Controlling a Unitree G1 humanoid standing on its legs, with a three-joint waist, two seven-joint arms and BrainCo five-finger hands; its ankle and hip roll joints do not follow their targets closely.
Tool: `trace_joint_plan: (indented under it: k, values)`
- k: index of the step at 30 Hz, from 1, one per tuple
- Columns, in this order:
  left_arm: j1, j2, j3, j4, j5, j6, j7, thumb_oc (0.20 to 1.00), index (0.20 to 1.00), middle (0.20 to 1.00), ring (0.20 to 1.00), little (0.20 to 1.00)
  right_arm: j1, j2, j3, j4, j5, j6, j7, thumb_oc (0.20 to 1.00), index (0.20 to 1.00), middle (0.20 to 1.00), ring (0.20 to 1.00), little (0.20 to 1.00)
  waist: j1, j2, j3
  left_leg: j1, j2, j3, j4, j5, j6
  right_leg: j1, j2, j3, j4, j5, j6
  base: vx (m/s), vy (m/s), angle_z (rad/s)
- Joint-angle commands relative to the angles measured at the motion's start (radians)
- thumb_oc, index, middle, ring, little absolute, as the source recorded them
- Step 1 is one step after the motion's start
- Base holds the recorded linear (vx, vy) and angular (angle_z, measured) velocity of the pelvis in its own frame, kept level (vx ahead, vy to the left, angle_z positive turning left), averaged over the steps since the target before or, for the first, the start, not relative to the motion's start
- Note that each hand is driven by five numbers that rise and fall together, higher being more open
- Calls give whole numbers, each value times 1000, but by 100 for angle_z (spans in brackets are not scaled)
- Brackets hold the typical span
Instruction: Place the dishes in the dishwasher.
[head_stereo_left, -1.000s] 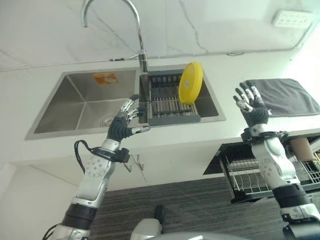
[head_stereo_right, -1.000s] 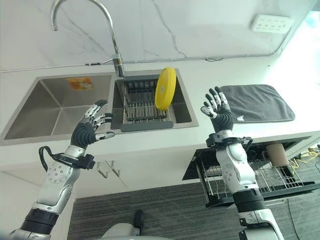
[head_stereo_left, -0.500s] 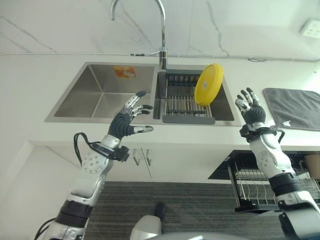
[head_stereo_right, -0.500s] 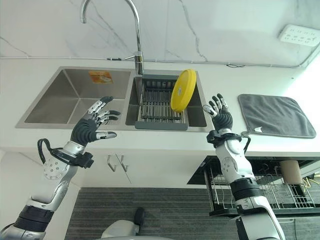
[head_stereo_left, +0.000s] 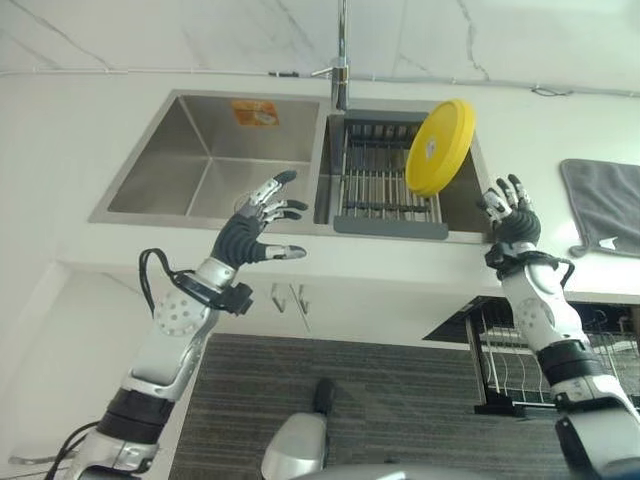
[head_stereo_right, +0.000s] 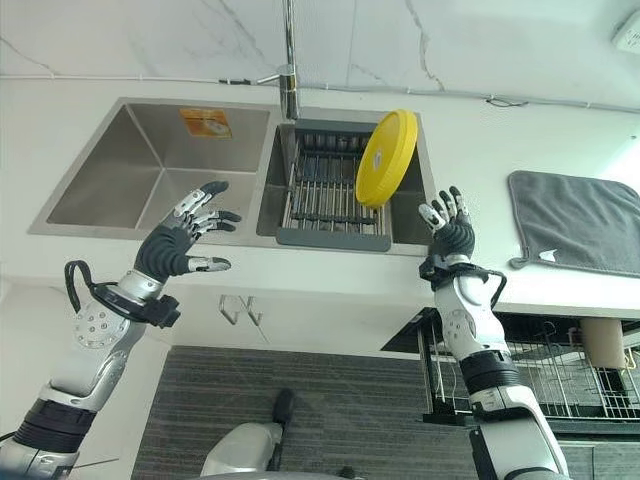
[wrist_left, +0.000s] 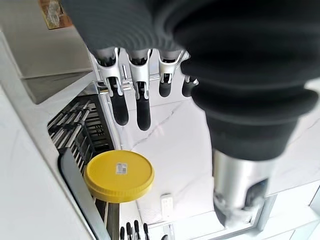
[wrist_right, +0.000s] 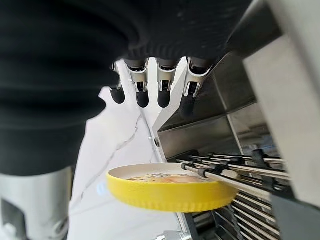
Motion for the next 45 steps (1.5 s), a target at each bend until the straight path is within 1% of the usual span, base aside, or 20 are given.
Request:
trace_joint_plan:
  k: [1, 12, 17, 19, 22, 24, 26, 33, 41, 45]
  values:
    - [-35, 15, -26, -22, -48, -48, -4, 1000, 1000, 1000, 1000, 1000, -54, -60, -20, -3, 42, -71, -4, 1000, 1000, 1000, 1000, 1000, 14, 25, -61, -2, 49, -82, 41, -118, -81, -35, -1, -11, -1, 78, -3, 32, -23, 3]
    - [-43, 42, -51, -26, -46, -50, -15, 1000, 1000, 1000, 1000, 1000, -131, -127, -15, 62, 45, -77, 3, 1000, 1000, 1000, 1000, 1000, 31, 27, -41, -17, 39, -111, 45, -119, -74, -58, -6, -15, 11, 79, -2, 31, -32, 0]
    - [-48, 61, -57, -26, -47, -59, -13, 1000, 1000, 1000, 1000, 1000, -198, -174, -2, 106, 35, -76, 9, 1000, 1000, 1000, 1000, 1000, 44, 26, -31, -25, 33, -130, 44, -117, -71, -72, -7, -18, 22, 75, -4, 0, 0, 0]
    - [-53, 71, -61, -21, 6, -73, 20, 1000, 1000, 1000, 1000, 1000, -225, -193, 5, 119, 21, -73, 2, 1000, 1000, 1000, 1000, 1000, 48, 26, -28, -27, 31, -135, 42, -116, -70, -76, -7, -19, 26, 73, -6, 5, -3, 3]
    - [-61, 85, -63, -15, -5, -67, 18, 1000, 1000, 1000, 1000, 1000, -253, -219, 14, 135, 14, -74, -4, 1000, 1000, 1000, 1000, 1000, 53, 24, -25, -29, 28, -143, 46, -117, -69, -82, -6, -22, 31, 71, -8, 25, -6, 12]
    - [-64, 88, -71, -14, 0, -80, 9, 1000, 1000, 1000, 1000, 1000, -295, -245, 19, 159, 5, -66, -2, 1000, 1000, 1000, 1000, 1000, 60, 24, -17, -37, 26, -149, 47, -116, -69, -93, -7, -27, 39, 71, -8, -10, 8, 10]
    - [-72, 96, -76, -12, -6, -82, 12, 1000, 1000, 1000, 1000, 1000, -317, -256, 24, 176, 4, -76, 0, 1000, 1000, 1000, 1000, 1000, 62, 26, -13, -37, 24, -151, 42, -115, -68, -100, -7, -30, 41, 71, -9, -15, 11, 2]
    - [-94, 107, -91, -4, -10, -86, 24, 1000, 1000, 1000, 1000, 1000, -359, -265, 46, 180, 2, -71, 0, 1000, 1000, 1000, 1000, 1000, 66, 19, -1, -37, 22, -151, 38, -114, -62, -116, -8, -41, 52, 72, -9, -8, 10, 3]
    - [-98, 106, -91, 2, -1, -98, 28, 1000, 1000, 1000, 1000, 1000, -374, -246, 63, 169, -19, -60, -8, 1000, 1000, 1000, 1000, 1000, 69, 11, 9, -32, 25, -149, 27, -114, -58, -128, -5, -44, 59, 75, -10, -13, -3, 6]
    - [-104, 107, -95, -1, 1, -97, 35, 1000, 1000, 1000, 1000, 1000, -397, -240, 74, 191, -2, -64, 14, 1000, 1000, 1000, 1000, 1000, 70, 13, 16, -26, 26, -150, 21, -115, -55, -136, -2, -44, 65, 76, -11, -8, 3, 0]
